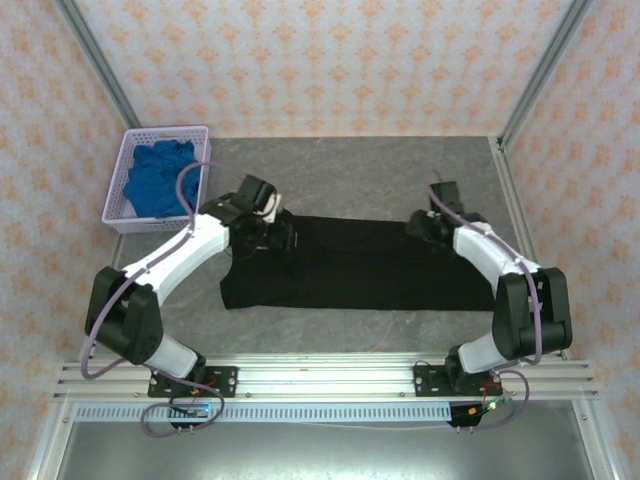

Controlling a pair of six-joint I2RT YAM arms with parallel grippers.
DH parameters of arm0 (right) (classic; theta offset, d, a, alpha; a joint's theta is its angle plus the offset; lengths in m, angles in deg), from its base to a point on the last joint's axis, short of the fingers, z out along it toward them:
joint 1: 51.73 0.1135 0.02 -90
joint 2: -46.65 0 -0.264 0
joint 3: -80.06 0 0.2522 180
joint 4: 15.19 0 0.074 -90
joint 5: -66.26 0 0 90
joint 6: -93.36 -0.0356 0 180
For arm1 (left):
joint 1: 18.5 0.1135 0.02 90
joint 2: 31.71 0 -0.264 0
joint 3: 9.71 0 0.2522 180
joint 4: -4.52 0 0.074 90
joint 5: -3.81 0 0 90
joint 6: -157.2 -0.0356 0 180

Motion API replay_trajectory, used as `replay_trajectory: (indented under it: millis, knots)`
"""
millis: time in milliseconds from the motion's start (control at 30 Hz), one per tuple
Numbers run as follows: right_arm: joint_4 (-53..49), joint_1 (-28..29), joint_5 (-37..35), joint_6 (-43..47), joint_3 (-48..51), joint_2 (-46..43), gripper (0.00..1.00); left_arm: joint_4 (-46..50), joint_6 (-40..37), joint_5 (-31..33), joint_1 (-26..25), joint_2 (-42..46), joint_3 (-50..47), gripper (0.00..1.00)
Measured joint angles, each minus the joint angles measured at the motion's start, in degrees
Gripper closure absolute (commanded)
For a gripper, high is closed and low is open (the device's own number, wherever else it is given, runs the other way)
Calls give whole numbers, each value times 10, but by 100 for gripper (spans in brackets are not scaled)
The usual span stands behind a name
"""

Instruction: Fold the inside-out t-shirt

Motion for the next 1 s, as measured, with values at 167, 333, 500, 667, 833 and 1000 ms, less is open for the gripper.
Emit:
replay_trajectory:
  millis: [167, 333, 500, 667, 833, 1000]
  knots:
    - [68, 156, 57, -18, -7, 43, 47, -53, 28, -10, 74, -27, -9, 43]
    - [132, 248, 105, -49, -31, 118, 50, -84, 40, -26, 72, -110, -9, 47]
    - [176, 288, 128, -78, -67, 179, 52, -103, 48, -36, 72, -161, -7, 61]
    - [208, 307, 138, -101, -87, 213, 54, -110, 46, -36, 72, -178, -7, 93]
    - [209, 306, 136, -110, -93, 223, 54, -81, 33, -2, 69, -164, -7, 100]
    - [195, 305, 120, -104, -97, 223, 54, 11, 14, 70, 49, -120, 21, 100]
